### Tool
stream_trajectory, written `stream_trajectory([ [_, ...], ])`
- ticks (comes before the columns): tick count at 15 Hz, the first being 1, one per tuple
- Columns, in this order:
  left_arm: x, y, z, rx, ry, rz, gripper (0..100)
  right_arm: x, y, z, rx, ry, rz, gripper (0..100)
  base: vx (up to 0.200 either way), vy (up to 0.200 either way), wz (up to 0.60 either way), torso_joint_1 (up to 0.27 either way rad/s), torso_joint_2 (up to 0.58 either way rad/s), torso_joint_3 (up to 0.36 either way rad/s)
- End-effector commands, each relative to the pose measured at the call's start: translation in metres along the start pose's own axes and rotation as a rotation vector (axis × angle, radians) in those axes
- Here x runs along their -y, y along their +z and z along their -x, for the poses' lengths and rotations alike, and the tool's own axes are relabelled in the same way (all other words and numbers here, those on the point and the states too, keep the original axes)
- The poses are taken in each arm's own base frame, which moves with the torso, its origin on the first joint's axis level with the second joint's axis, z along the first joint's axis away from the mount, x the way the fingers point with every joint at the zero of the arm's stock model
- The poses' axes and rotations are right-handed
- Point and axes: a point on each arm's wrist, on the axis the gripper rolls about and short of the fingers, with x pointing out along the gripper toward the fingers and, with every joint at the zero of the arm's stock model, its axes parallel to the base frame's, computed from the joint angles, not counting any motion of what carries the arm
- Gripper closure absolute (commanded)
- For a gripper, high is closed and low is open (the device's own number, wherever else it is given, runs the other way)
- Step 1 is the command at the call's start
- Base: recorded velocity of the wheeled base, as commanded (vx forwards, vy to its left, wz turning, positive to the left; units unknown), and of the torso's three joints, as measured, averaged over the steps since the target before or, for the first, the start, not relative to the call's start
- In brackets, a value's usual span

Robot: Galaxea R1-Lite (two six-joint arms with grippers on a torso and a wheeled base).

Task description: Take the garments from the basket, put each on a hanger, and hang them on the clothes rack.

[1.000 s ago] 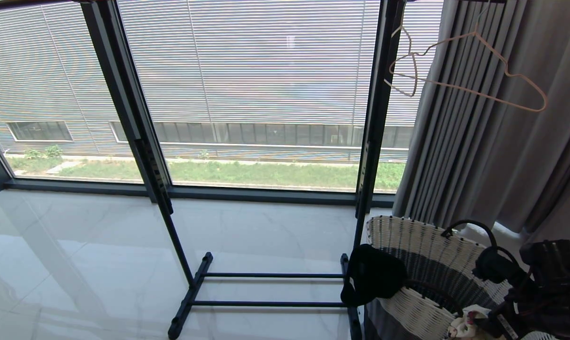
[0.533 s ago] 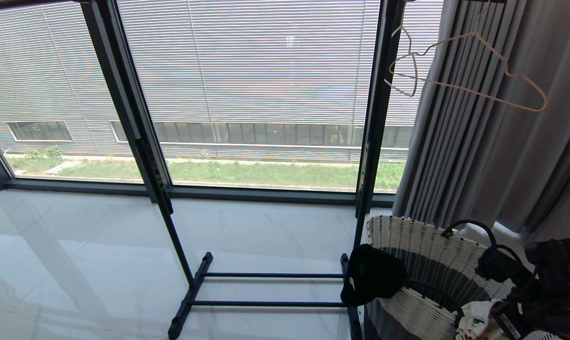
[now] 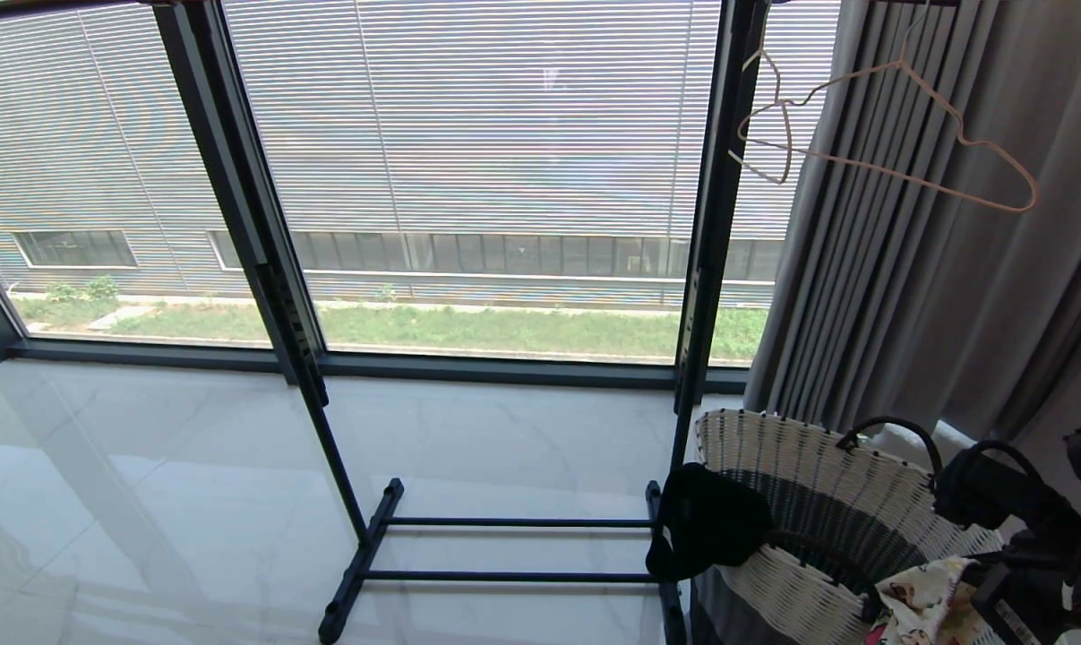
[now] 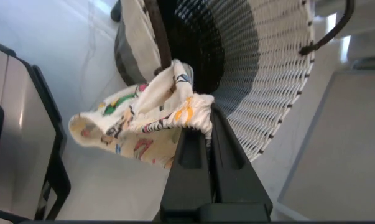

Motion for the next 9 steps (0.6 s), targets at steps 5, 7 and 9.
stream_trajectory([
  [5, 0.000, 0.000, 0.000, 0.000, 0.001, 0.001, 0, 0.005, 0.021, 0.037, 0.192, -0.047, 0.013, 100, -0.200, 0.000, 0.00, 0.006, 0.00, 0.004],
  [7, 0.000, 0.000, 0.000, 0.000, 0.001, -0.001, 0, 0.007, 0.024, 0.039, 0.206, -0.053, 0.012, 100, -0.200, 0.000, 0.00, -0.002, 0.00, 0.005],
  [9, 0.000, 0.000, 0.000, 0.000, 0.001, -0.001, 0, 0.007, 0.025, 0.040, 0.213, -0.056, 0.011, 100, -0.200, 0.100, 0.00, 0.000, 0.00, 0.002],
])
